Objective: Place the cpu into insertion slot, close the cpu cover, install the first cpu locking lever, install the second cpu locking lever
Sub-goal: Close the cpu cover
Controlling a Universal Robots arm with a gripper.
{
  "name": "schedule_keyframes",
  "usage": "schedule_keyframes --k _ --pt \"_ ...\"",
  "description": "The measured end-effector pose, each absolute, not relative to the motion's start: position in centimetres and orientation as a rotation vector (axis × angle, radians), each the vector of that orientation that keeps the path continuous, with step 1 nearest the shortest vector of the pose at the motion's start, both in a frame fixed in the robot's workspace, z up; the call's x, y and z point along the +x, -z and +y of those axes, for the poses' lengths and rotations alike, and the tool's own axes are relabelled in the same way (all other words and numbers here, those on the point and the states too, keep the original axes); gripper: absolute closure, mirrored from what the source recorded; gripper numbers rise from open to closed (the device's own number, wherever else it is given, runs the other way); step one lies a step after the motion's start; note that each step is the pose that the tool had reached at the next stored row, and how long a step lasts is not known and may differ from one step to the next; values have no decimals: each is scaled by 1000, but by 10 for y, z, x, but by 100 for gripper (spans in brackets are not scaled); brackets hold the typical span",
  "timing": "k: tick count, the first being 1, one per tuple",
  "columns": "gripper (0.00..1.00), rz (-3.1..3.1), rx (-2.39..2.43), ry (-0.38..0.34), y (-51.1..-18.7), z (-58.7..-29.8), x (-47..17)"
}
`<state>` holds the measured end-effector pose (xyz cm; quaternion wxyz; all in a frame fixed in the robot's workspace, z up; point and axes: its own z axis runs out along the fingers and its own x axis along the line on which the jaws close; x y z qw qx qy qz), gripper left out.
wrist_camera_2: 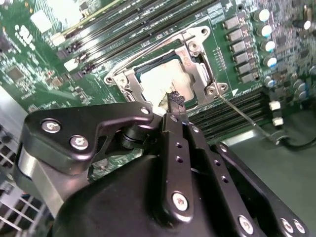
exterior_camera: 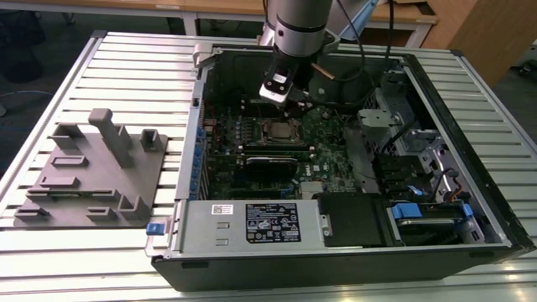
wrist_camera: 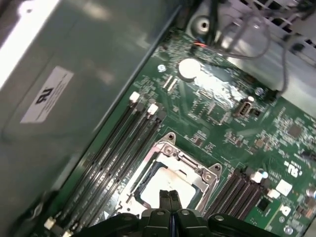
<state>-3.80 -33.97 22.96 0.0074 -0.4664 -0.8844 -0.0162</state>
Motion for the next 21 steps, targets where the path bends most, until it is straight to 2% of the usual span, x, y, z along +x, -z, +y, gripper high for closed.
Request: schedule_keyframes --k 21 --pt "89 -2890 -1182 49 -230 -340 -38"
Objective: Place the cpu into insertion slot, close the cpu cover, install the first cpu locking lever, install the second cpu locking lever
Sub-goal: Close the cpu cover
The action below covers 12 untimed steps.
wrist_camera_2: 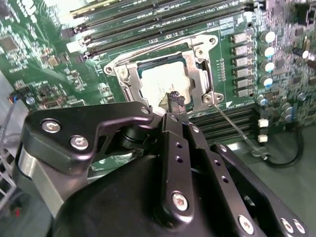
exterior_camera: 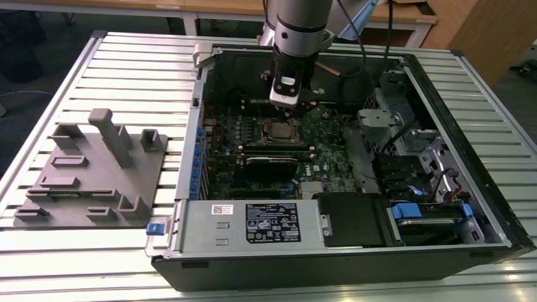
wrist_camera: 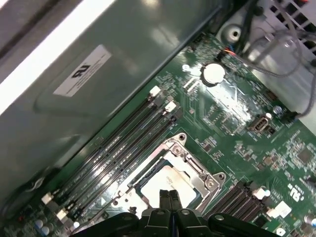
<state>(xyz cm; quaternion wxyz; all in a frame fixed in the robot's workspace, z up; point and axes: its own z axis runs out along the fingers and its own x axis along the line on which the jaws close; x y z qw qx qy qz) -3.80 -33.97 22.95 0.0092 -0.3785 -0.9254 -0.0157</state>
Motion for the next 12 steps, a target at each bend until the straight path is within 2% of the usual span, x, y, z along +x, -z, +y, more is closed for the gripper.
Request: schedule_keyframes --k 12 --pt "89 -2925 -1090 48 -229 -340 -38"
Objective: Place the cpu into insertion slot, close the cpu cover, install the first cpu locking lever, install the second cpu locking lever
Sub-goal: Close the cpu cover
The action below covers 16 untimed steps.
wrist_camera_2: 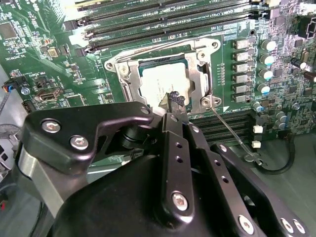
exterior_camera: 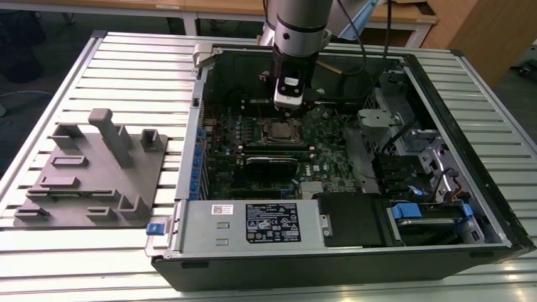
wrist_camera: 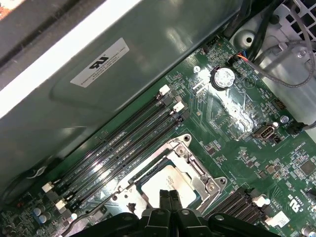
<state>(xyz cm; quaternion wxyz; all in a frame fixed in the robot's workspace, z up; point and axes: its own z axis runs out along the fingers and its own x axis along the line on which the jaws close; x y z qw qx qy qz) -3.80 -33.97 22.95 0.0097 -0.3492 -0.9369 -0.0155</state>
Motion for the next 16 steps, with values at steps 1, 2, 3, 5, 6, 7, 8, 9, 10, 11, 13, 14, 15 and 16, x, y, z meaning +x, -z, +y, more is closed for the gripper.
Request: schedule_keyframes --k 1,2,3,5,6,7,8,9,10,11,13,14,15,16 --pt "89 -2925 -1090 48 -229 -340 -38" --pt "89 -2925 -1090 48 -229 -340 -38" --pt "89 -2925 -1090 49 -229 -340 -38" --pt "89 -2925 -1090 48 -229 -340 -38" --pt "89 -2925 -1090 49 -229 -340 -38" --pt "89 -2926 -1088 48 -229 -340 -38" --pt "89 -2928 -1084 48 -229 -340 -38" --pt "89 -2931 -1075 48 -229 -340 -38" --pt "89 -2934 -1064 48 -229 -340 -38" --pt "89 -2940 -1048 48 -229 -340 -38" --pt "89 -2954 -1007 48 -229 -340 -38" --pt "89 -2961 -985 47 -229 -340 -38" --pt "89 -2969 -961 47 -229 -340 -38" --pt "89 -2976 -938 47 -229 -340 -38"
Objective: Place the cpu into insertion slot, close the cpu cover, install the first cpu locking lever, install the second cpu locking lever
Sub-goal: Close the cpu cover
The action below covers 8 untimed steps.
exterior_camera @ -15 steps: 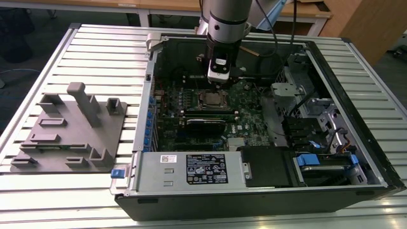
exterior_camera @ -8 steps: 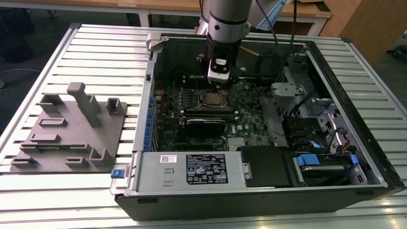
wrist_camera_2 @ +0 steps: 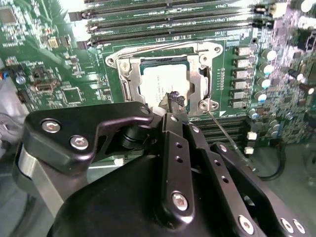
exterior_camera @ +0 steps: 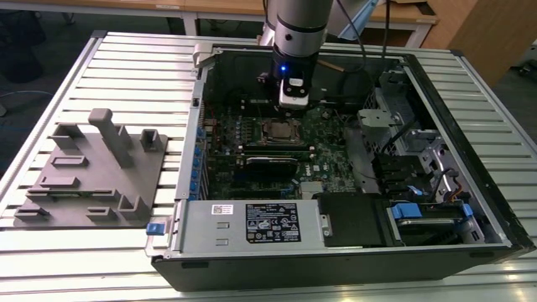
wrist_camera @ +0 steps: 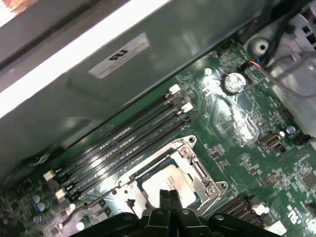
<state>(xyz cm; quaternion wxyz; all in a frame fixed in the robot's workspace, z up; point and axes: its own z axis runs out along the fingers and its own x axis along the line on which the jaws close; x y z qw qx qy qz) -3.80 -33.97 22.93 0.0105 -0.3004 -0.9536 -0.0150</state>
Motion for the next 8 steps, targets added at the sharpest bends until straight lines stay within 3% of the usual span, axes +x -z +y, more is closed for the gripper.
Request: schedule_keyframes --k 8 --pt "89 -3029 -742 45 -229 -340 -38"
